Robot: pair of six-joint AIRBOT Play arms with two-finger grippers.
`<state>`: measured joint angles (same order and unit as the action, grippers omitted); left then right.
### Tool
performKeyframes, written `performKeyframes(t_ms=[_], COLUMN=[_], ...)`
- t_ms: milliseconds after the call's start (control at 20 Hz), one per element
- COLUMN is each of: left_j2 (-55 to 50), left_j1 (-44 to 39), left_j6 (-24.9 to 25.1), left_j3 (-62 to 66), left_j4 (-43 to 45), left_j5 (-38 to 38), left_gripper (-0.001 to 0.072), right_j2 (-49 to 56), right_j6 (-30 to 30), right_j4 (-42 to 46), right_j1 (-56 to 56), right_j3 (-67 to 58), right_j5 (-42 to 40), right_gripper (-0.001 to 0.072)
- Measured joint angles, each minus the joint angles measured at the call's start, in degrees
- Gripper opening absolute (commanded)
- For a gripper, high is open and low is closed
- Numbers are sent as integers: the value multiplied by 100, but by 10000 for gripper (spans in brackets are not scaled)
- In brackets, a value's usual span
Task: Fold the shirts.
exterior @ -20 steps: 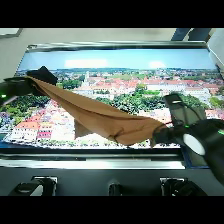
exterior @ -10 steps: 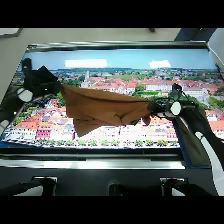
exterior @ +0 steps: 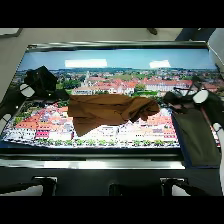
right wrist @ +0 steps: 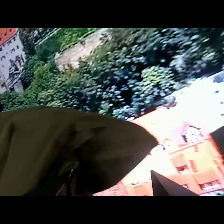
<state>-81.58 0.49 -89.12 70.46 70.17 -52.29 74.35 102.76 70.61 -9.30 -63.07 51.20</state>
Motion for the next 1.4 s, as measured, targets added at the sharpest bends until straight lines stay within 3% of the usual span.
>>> performKeyframes(t_ms=[150, 250, 600, 700, 750, 850, 900, 1050, 1250, 1300, 1400], left_j2=[76, 166, 223, 168, 142, 109, 101, 92, 138, 155, 195], left_j1=[317, 387, 334, 173, 74, -144, -249, -448, -535, -546, -557], left_j6=[101, 304, 879, 922, 922, 857, 807, 693, 636, 632, 621], left_j3=[-393, -960, -2411, -2527, -2559, -2605, -2621, -2638, -2649, -2647, -2623], left_j4=[2, -271, -2098, -2347, -2422, -2535, -2562, -2634, -2653, -2653, -2658], left_j5=[-1300, -1711, -1200, -1021, -894, -546, -374, 7, 184, 227, 234], left_gripper=[515, 555, 528, 379, 354, 109, 48, 31, 31, 31, 30], right_j2=[2, 9, 22, 81, 138, 308, 413, 695, 1014, 1097, 1239], right_j6=[-616, -1001, -1694, -1794, -1832, -1945, -1996, -2120, -2055, -1978, -1882], right_j4=[-118, -243, -772, -957, -1088, -1401, -1530, -1764, -1934, -1991, -2107], right_j1=[-658, -817, -953, -964, -964, -953, -901, -487, 240, 396, 625], right_j3=[-96, 26, 455, 503, 518, 535, 542, 551, 553, 553, 553], right_j5=[1005, 1443, 1838, 1823, 1810, 1784, 1740, 1534, 544, 345, 70], right_gripper=[563, 564, 567, 567, 567, 567, 567, 565, 522, 446, 38])
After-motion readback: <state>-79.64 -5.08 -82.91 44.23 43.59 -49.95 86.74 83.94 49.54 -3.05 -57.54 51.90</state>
